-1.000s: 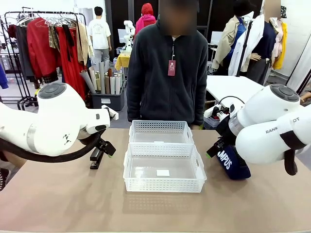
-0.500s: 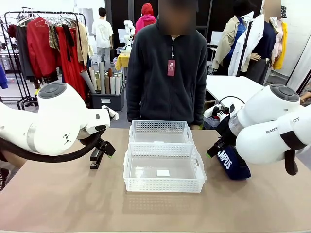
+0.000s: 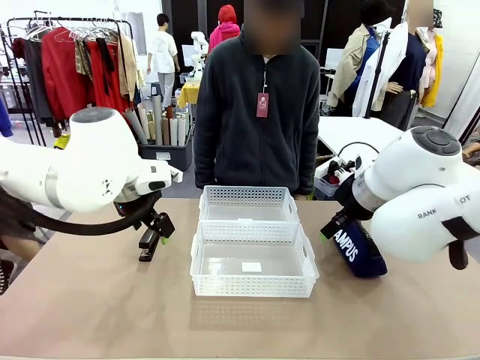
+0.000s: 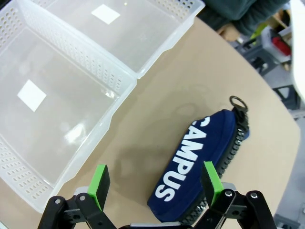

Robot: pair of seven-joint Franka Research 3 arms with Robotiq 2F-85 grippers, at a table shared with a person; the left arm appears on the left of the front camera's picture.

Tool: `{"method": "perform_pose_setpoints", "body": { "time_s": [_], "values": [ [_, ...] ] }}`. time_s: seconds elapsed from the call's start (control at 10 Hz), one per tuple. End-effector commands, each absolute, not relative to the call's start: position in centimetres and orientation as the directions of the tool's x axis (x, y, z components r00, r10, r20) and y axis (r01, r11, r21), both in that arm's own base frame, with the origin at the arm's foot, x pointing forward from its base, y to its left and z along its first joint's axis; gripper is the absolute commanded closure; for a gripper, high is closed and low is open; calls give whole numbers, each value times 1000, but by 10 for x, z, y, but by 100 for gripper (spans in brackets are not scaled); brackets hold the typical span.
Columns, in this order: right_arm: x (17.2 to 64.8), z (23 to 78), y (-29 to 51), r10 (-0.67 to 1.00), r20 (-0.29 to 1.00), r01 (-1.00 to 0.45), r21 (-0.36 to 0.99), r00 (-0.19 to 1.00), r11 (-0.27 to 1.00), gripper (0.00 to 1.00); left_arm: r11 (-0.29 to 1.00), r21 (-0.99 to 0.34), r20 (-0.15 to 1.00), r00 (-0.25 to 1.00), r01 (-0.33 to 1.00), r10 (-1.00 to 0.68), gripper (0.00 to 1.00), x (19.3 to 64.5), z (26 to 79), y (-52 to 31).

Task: Distribute items into two baskets.
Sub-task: Pick up the Pencil pouch that the person points to.

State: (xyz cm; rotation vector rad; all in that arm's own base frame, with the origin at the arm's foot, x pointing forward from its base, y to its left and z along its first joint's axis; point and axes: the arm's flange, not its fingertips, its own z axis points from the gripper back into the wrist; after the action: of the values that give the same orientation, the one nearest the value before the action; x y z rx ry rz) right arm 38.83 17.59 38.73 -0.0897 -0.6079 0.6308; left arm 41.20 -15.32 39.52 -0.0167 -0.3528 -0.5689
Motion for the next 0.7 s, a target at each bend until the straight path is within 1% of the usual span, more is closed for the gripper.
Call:
{"method": "perform_pose_setpoints", "body": {
  "time_s": [0.0,0.2,0.3,0.4,0.6],
  "values": [
    [365,385,202,559,499,-429,-358,662,829,0,865,32,335,810,501,-482,0,409,418,-155],
    [351,387,216,550,502,-351,-439,668,827,0,879,14,361,818,476,-449,0,415,430,-157],
    [346,388,218,547,498,-368,-417,673,831,0,868,18,375,802,496,-466,0,417,434,-157],
    [366,404,202,574,502,-427,-386,646,818,0,866,32,347,807,500,-478,0,414,428,-158],
    [366,404,202,574,502,-427,-386,646,818,0,866,32,347,807,500,-478,0,414,428,-158]
  ]
}}
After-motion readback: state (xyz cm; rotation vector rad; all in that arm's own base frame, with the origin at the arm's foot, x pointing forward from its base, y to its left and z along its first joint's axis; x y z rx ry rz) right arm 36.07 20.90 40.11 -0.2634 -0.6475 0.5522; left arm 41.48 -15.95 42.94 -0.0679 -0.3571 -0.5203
